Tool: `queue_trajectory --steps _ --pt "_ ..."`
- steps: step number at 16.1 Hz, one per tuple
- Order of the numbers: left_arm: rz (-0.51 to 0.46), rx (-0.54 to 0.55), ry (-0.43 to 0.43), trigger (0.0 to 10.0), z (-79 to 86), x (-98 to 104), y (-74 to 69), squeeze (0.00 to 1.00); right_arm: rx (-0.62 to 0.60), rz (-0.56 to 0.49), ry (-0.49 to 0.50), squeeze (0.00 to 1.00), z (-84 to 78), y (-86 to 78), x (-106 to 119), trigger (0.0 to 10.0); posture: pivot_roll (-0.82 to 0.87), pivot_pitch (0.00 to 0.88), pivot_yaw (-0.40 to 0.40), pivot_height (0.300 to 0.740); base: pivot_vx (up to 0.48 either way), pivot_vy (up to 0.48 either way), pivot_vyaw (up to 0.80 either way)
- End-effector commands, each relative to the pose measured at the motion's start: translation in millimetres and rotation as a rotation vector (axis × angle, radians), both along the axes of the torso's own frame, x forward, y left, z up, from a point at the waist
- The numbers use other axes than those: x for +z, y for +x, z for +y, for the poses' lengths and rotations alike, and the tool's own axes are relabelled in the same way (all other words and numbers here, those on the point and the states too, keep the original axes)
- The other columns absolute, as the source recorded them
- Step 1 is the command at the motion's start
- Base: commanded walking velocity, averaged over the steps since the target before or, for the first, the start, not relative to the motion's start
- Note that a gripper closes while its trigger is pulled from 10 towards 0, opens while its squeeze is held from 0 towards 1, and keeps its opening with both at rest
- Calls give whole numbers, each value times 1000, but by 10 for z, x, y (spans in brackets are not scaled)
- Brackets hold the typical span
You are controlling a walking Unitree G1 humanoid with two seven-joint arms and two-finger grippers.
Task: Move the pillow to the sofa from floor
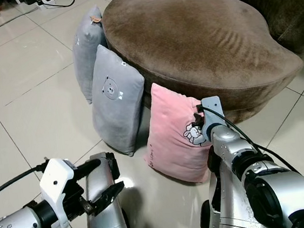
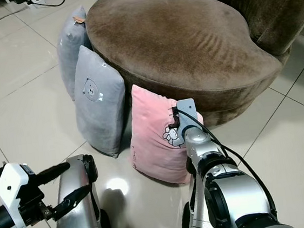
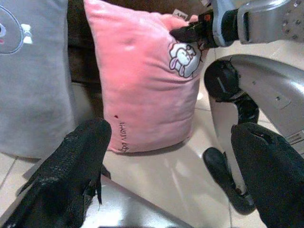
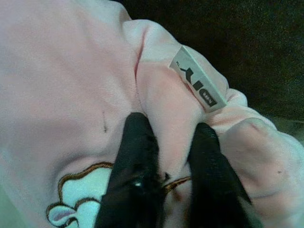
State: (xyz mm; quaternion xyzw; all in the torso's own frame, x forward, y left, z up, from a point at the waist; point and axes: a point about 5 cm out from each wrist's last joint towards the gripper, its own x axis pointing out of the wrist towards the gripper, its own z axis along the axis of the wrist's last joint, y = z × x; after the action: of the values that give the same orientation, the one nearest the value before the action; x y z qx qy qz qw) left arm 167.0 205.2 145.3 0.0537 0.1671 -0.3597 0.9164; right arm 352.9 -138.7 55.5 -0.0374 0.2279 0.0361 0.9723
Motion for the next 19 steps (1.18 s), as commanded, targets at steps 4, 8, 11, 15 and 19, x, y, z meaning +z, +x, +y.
queue_trajectory --steps 4,8,11,15,19 --pt "16 83 70 10000 238 -128 -87 0 125 24 95 0 69 -192 -217 0 141 58 5 398 0 0 0" --pt "-114 321 141 10000 590 -160 175 0 325 -103 257 0 34 -400 -170 0 73 0 21 398 0 0 0" --pt "-197 386 95 10000 576 -85 458 0 320 -276 357 0 42 -656 177 0 33 0 48 398 0 0 0" --pt "-307 426 60 10000 467 140 674 0 217 -485 462 0 -89 -795 780 0 12 0 51 398 0 0 0" --pt "-554 495 56 10000 236 652 993 0 90 -731 485 0 -180 -728 1762 10000 -2 0 42 398 0 0 0"
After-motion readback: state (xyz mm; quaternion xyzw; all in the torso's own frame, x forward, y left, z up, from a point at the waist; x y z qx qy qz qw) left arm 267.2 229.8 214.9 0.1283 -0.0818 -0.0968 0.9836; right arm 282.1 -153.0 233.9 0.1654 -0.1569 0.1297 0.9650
